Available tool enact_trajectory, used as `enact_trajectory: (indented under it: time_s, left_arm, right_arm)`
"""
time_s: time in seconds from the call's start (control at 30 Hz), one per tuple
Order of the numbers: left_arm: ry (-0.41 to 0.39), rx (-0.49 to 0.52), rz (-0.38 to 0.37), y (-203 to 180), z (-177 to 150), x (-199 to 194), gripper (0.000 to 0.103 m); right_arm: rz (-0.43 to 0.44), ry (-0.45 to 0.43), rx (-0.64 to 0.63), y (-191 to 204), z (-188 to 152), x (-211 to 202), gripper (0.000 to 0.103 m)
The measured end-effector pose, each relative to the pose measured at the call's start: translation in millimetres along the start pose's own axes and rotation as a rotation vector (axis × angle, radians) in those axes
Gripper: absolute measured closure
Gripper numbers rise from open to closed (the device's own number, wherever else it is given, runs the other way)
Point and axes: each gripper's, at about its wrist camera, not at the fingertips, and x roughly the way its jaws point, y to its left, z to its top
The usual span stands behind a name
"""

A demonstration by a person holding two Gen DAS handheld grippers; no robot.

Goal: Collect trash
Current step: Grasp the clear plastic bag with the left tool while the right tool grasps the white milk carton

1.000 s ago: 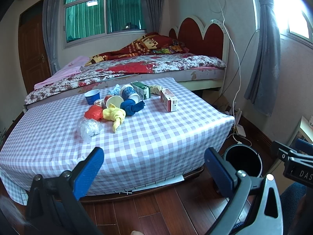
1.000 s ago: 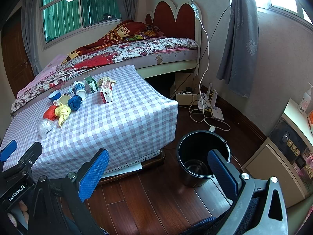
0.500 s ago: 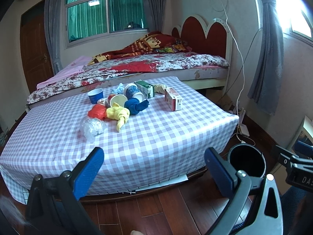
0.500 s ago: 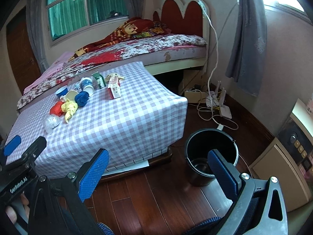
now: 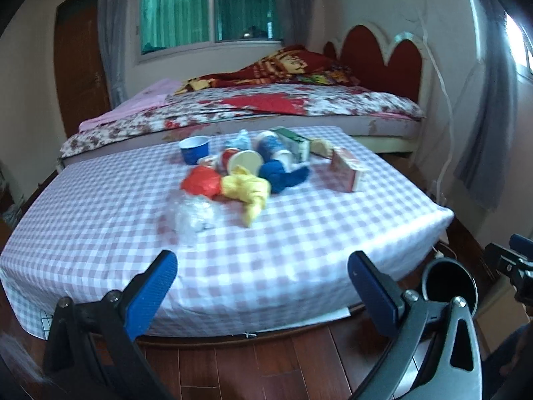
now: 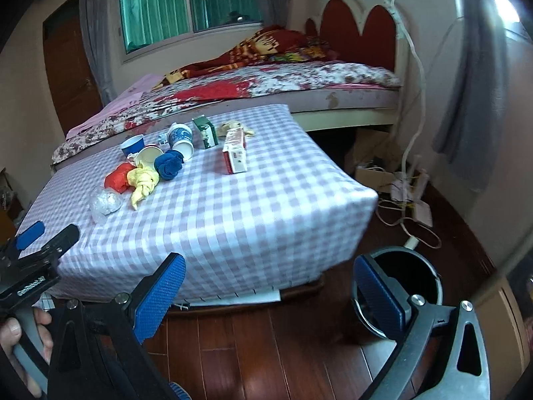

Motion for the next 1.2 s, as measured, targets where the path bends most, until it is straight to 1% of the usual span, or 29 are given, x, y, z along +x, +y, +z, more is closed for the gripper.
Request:
enact_trajectory:
  time_s: [0.07, 0.2, 0.3, 0.37, 0.5, 0.6, 0.67, 0.73, 0.8, 0.9, 0.93, 1.0, 1.07, 1.13, 1.17, 1.2]
  left_arm:
    - [0.013, -0.022, 0.008, 12.6, 2.3, 15.4, 0.001]
    - [0.031, -0.070, 0.071, 38.2, 4.9, 51.6, 0.001]
    - [0.047, -0.115, 0.115, 56.2, 6.9, 78.4, 0.003]
    - [0.061, -0.138, 0.131, 65.0, 9.2, 96.3, 0.006]
    - [0.080, -0.128, 0.159, 70.1, 12.4, 123.7, 0.010]
    - [0.090, -0.136, 0.165, 73.6, 14.7, 141.8, 0.010]
    - [0.095, -0.139, 0.163, 76.5, 16.4, 150.1, 0.010]
    - [0.103, -0.136, 0.164, 76.8, 16.3, 157.8, 0.011]
    - [0.110, -0.138, 0.162, 78.7, 17.3, 164.6, 0.012]
    - [0.118, -0.139, 0.152, 80.6, 17.8, 171.2, 0.018]
    - [0.120, -0.140, 0.147, 81.0, 17.8, 172.3, 0.022]
    - [0.128, -0.135, 0.135, 81.2, 18.5, 175.7, 0.029]
    - [0.129, -0.133, 0.119, 81.4, 19.5, 177.2, 0.045]
    - [0.126, -0.124, 0.118, 81.8, 20.7, 176.3, 0.051]
    - [0.121, -0.120, 0.115, 82.1, 21.1, 174.4, 0.053]
    - [0.116, -0.121, 0.113, 82.9, 21.8, 173.2, 0.054]
  right_arm:
    - [0.016, 0.007, -0.027, 6.9, 8.7, 20.5, 0.001]
    - [0.033, 0.026, -0.088, 26.7, 32.6, 62.3, 0.001]
    - [0.033, 0.011, -0.103, 35.3, 51.9, 92.4, 0.001]
    - [0.036, 0.027, -0.102, 38.7, 64.5, 116.5, 0.001]
    - [0.046, 0.032, -0.090, 41.7, 85.6, 154.7, 0.002]
    - [0.060, 0.044, -0.081, 42.9, 97.4, 177.4, 0.008]
    - [0.061, 0.055, -0.082, 44.4, 103.9, 191.6, 0.010]
    - [0.068, 0.069, -0.078, 46.2, 109.8, 205.7, 0.013]
    - [0.073, 0.092, -0.080, 47.9, 114.2, 219.2, 0.019]
    - [0.077, 0.120, -0.085, 50.7, 119.4, 236.0, 0.028]
    - [0.079, 0.128, -0.086, 51.2, 120.8, 241.6, 0.028]
    - [0.074, 0.136, -0.084, 50.4, 122.5, 249.0, 0.033]
    - [0.076, 0.147, -0.065, 47.8, 123.2, 254.4, 0.036]
    - [0.083, 0.158, -0.047, 45.8, 123.8, 258.4, 0.040]
    - [0.086, 0.163, -0.046, 45.3, 123.2, 258.9, 0.054]
    - [0.092, 0.174, -0.045, 44.8, 122.1, 259.6, 0.065]
